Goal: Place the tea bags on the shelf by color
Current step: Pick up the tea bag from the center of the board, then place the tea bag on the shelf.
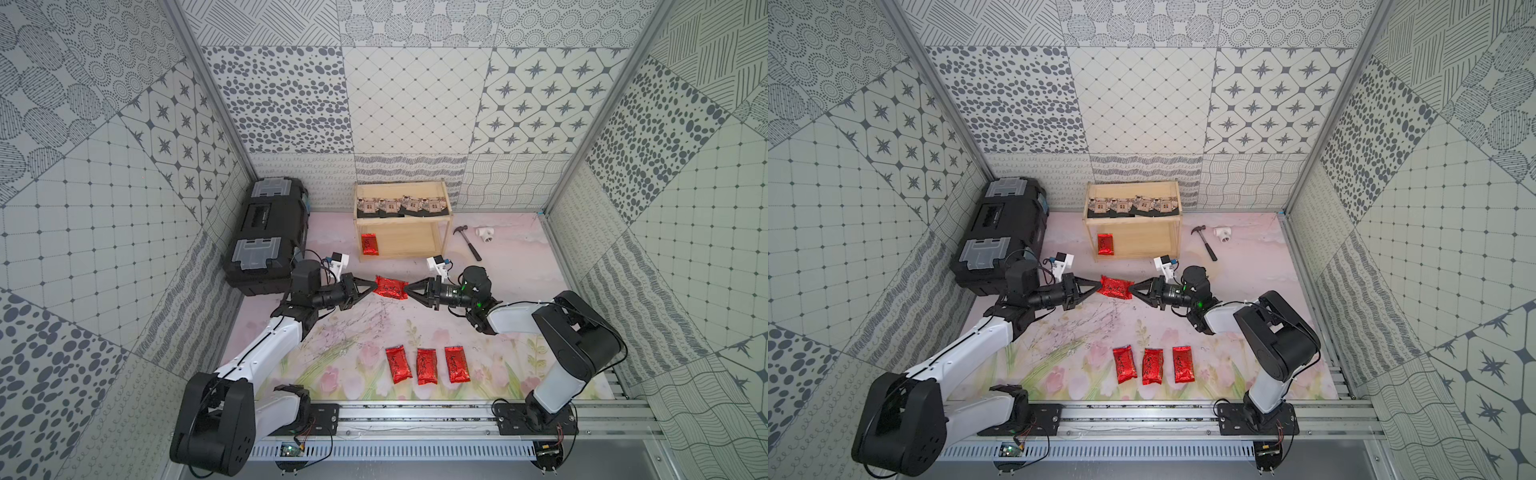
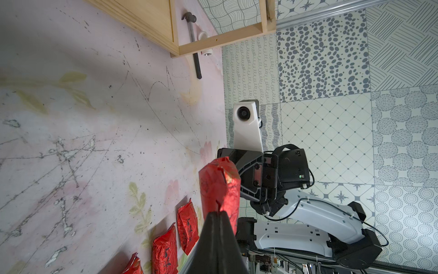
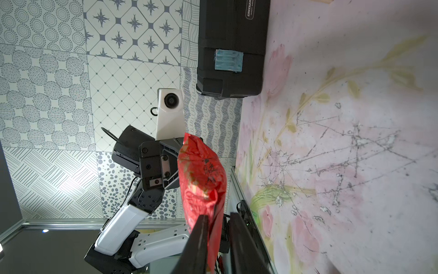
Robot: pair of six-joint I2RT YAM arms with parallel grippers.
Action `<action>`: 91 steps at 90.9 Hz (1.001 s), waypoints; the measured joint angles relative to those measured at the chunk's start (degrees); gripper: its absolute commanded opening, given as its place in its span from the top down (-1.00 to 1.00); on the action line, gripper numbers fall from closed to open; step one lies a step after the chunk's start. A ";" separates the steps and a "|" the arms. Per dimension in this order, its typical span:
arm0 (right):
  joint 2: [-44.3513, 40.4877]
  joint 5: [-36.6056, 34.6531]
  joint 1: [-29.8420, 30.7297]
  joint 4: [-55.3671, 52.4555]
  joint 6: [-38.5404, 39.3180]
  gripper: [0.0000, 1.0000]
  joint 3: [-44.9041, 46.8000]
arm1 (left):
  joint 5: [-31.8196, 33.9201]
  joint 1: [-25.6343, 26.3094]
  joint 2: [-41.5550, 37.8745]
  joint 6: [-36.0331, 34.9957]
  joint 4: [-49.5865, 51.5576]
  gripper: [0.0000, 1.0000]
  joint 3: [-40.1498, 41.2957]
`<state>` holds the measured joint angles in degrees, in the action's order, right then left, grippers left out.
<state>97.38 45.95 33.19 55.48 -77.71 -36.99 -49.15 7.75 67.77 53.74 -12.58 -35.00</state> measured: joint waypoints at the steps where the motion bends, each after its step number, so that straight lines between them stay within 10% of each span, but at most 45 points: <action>1: 0.00 0.04 0.02 0.09 0.13 0.71 0.00 | 0.00 0.00 -0.02 0.00 0.00 1.00 0.00; 34: 0.28 -0.22 0.55 0.57 -0.87 1.00 0.00 | 0.04 0.02 -0.42 -0.26 0.33 0.98 -0.33; 57: 0.26 -6.10 1.22 -2.49 0.48 1.00 0.07 | 0.98 0.33 -1.31 -3.21 5.20 -0.44 -4.02; 91: 10.36 -40.63 6.58 1.92 -2.69 1.00 -2.45 | 8.66 -0.20 -2.16 -9.99 20.61 -0.57 -12.72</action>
<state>107.74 5.32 39.77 57.41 -80.40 -39.44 -40.49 7.55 65.60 43.75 8.03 -47.72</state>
